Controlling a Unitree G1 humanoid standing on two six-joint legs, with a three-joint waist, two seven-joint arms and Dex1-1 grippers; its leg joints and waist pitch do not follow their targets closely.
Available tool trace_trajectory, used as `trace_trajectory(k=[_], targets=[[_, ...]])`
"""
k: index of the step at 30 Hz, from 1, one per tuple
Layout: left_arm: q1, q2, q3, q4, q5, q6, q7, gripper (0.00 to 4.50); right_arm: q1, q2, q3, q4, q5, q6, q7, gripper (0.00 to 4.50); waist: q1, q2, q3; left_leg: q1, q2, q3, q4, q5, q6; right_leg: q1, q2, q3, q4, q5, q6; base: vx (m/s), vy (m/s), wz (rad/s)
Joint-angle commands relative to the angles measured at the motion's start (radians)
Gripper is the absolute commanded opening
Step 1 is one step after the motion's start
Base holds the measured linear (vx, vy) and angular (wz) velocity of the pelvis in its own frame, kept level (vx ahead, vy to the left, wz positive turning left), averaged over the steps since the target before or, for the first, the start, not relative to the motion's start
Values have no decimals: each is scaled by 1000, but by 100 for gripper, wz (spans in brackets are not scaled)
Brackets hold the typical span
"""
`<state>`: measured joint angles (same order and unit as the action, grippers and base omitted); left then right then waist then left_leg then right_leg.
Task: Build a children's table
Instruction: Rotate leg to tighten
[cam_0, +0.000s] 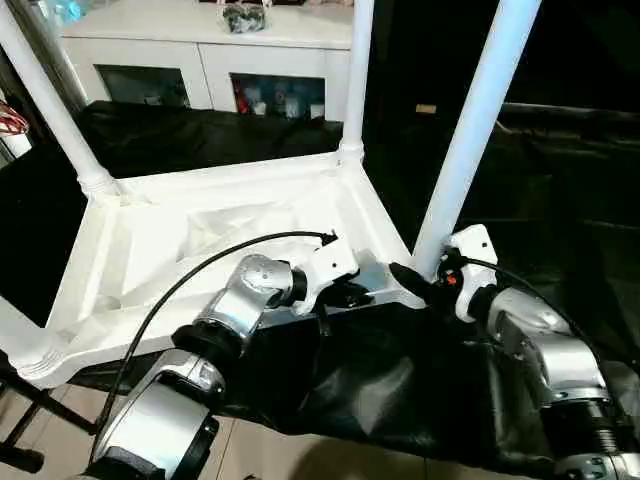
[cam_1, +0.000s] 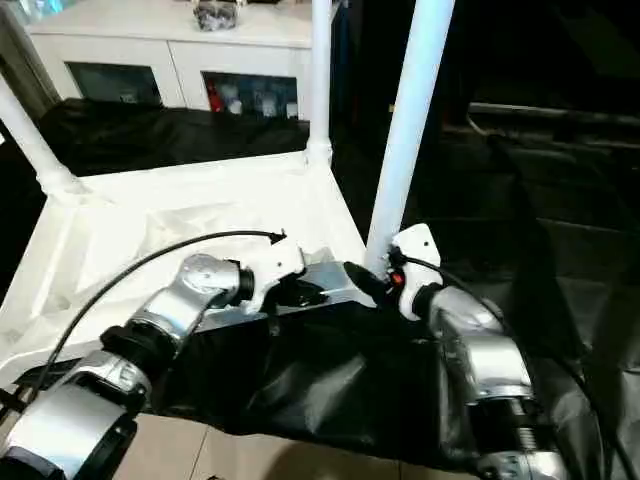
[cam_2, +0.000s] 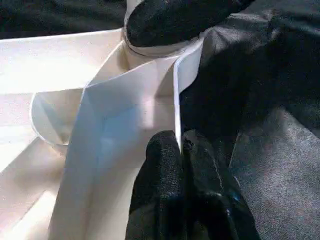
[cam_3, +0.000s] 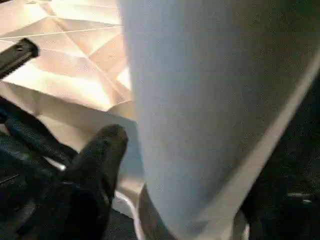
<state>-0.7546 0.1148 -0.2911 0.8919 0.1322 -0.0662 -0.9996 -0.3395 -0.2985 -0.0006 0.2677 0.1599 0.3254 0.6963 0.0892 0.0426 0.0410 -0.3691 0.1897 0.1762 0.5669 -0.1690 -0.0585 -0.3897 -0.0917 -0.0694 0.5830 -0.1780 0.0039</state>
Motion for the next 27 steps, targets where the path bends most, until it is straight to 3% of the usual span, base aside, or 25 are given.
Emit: trace_trajectory(k=[1, 4, 6, 7, 8, 9, 12, 17, 27], targets=[[-7, -15, -2, -40, -16, -22, -9, 0, 30, 14, 82, -20, 27, 36, 78, 371, 1, -8, -62, 9, 37, -6, -55, -192, 80, 51, -56, 37, -57, -82, -263, 0, 0, 0], [-7, -11, 0, -38, -19, -23, -17, 0, 37, 2, 81, -37, 33, 49, 98, 399, 1, -8, -58, 10, 38, -8, -61, -239, 61, 50, -57, 38, -65, -168, -248, 0, 0, 0], [-7, -11, 0, -37, -20, -24, -19, 0, 38, 1, 81, -39, 34, 52, 100, 356, 0, -8, -57, 12, 39, -9, -64, -262, 48, 47, -58, 39, -69, -205, -237, 0, 0, 0], [15, 47, -13, -69, -44, -51, -151, 0, 61, -108, 91, -56, 58, 39, 258, 356, 5, -3, -57, 14, 39, -12, -65, -265, 42, 52, -58, 37, -70, -214, -232, 0, 0, 0], [25, 68, -18, -81, -54, -60, -201, 0, 68, -146, 96, -61, 65, 34, 314, 364, 8, -6, -55, 13, 40, -10, -64, -280, 48, 53, -56, 39, -71, -211, -232, 0, 0, 0], [28, 75, -20, -85, -57, -63, -218, 0, 70, -159, 98, -63, 68, 33, 333, 335, 10, -4, -58, 9, 42, -8, -62, -267, 60, 53, -57, 40, -65, -178, -242, 0, 0, 0], [34, 84, -21, -93, -61, -64, -236, 0, 69, -176, 106, -59, 58, 27, 350, 313, 11, -6, -60, 6, 42, -7, -57, -224, 75, 51, -57, 37, -57, -118, -265, 0, 0, 0], [38, 95, -19, -98, -54, -63, -232, 0, 69, -185, 108, -67, 58, 30, 360, 277, 15, -11, -57, 9, 42, -6, -58, -229, 67, 48, -59, 38, -62, -193, -254, 0, 0, 0], [45, 94, -25, -114, -52, -61, -232, 0, 62, -188, 117, -56, 65, 15, 385, 247, 22, -8, -61, 8, 41, -5, -54, -199, 76, 49, -58, 37, -56, -142, -262, 0, 0, 0]])
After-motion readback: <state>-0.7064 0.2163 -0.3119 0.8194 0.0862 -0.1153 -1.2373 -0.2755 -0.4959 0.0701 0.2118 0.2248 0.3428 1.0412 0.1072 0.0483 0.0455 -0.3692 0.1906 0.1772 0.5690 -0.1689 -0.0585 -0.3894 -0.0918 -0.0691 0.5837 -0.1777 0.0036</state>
